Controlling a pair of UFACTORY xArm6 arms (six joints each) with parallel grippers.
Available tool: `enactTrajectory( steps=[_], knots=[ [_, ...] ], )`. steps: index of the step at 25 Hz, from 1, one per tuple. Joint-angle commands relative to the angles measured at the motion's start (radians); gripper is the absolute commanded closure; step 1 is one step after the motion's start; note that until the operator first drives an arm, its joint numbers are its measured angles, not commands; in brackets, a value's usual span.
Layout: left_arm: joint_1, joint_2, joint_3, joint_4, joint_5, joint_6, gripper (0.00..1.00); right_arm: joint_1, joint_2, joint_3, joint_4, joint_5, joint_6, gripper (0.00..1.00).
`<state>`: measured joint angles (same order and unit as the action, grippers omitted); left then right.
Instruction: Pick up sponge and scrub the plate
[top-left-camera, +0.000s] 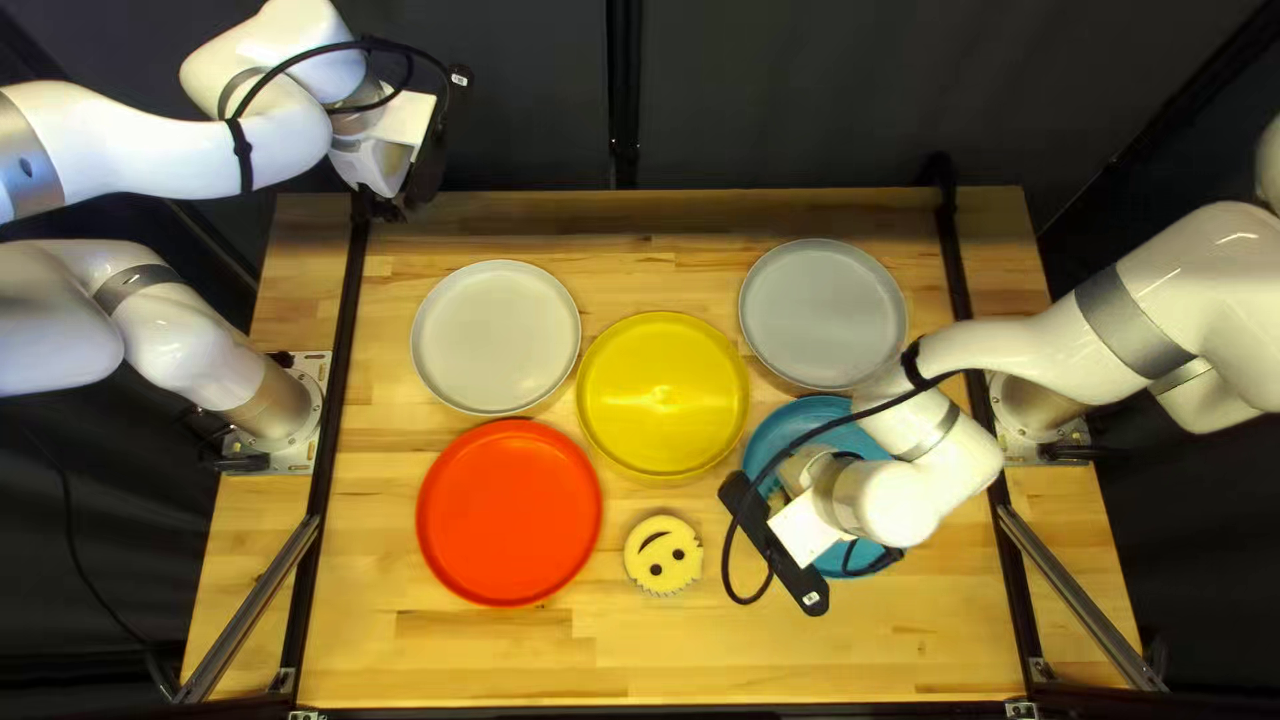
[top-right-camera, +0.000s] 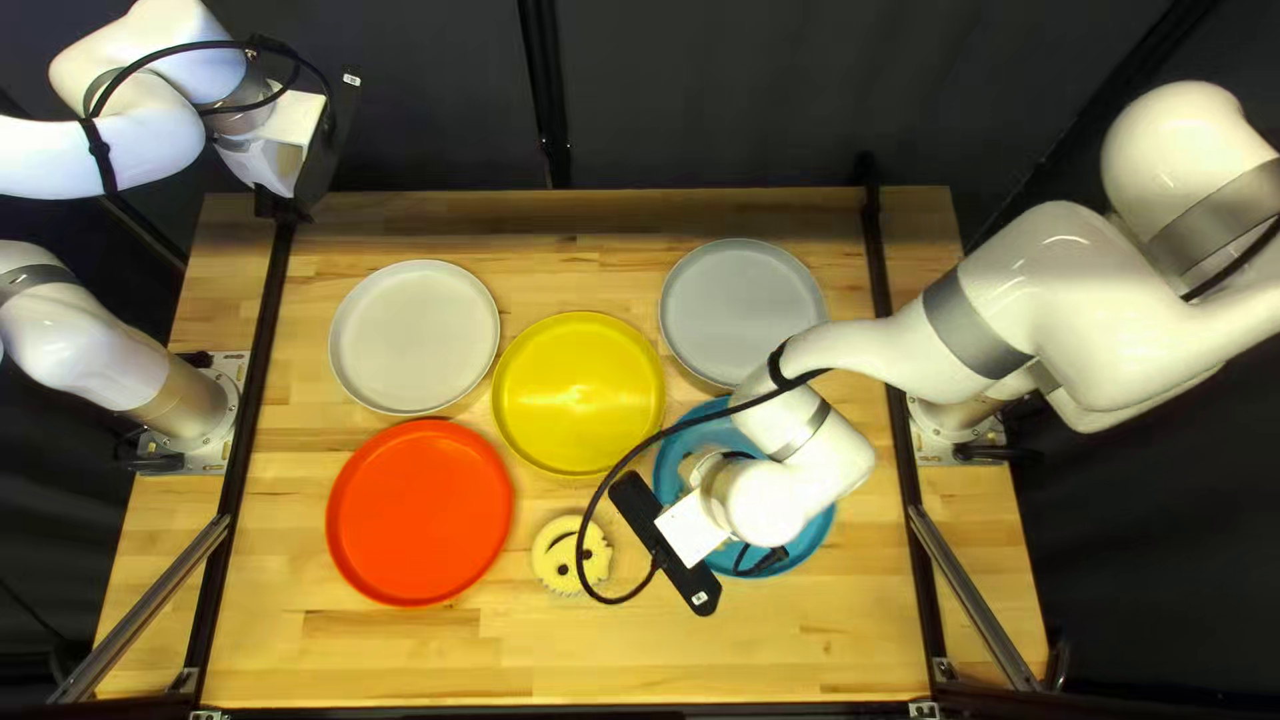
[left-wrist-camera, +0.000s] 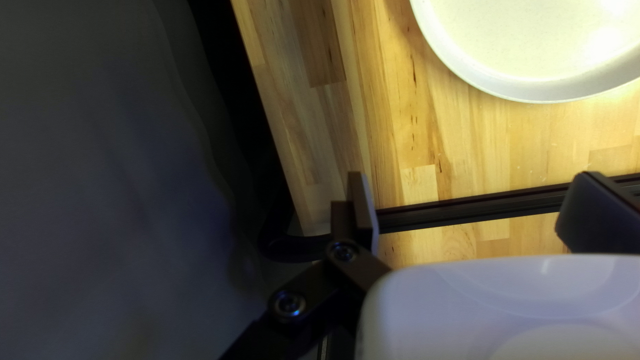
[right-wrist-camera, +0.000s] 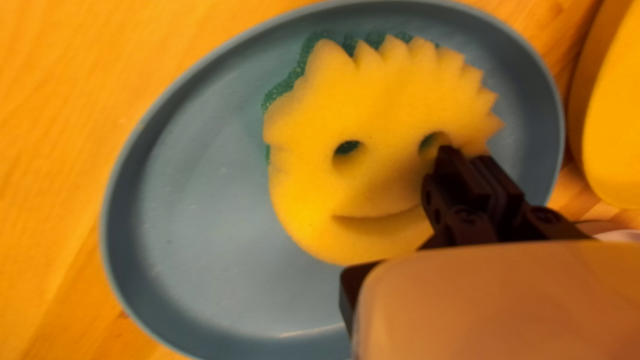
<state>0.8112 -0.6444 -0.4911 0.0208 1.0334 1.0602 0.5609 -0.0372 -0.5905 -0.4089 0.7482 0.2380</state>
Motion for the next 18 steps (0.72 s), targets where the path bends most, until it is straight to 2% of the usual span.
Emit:
enactTrajectory(
  steps=[1, 4, 11, 18],
  knots=[
    [0.000, 0.000, 0.000, 0.000, 0.000, 0.000, 0.00, 0.009, -0.044, 0.031, 0.060, 0.029, -0.006, 1.00],
    [0.000, 0.000, 0.000, 0.000, 0.000, 0.000, 0.00, -0.024, -0.069, 0.044, 0.099, 0.037, -0.041, 1.00],
    [0.000, 0.000, 0.000, 0.000, 0.000, 0.000, 0.00, -0.180, -0.101, 0.037, 0.120, 0.028, -0.175, 1.00],
    [0.000, 0.000, 0.000, 0.000, 0.000, 0.000, 0.00, -0.350, -0.074, -0.060, 0.194, 0.039, -0.351, 1.00]
  ],
)
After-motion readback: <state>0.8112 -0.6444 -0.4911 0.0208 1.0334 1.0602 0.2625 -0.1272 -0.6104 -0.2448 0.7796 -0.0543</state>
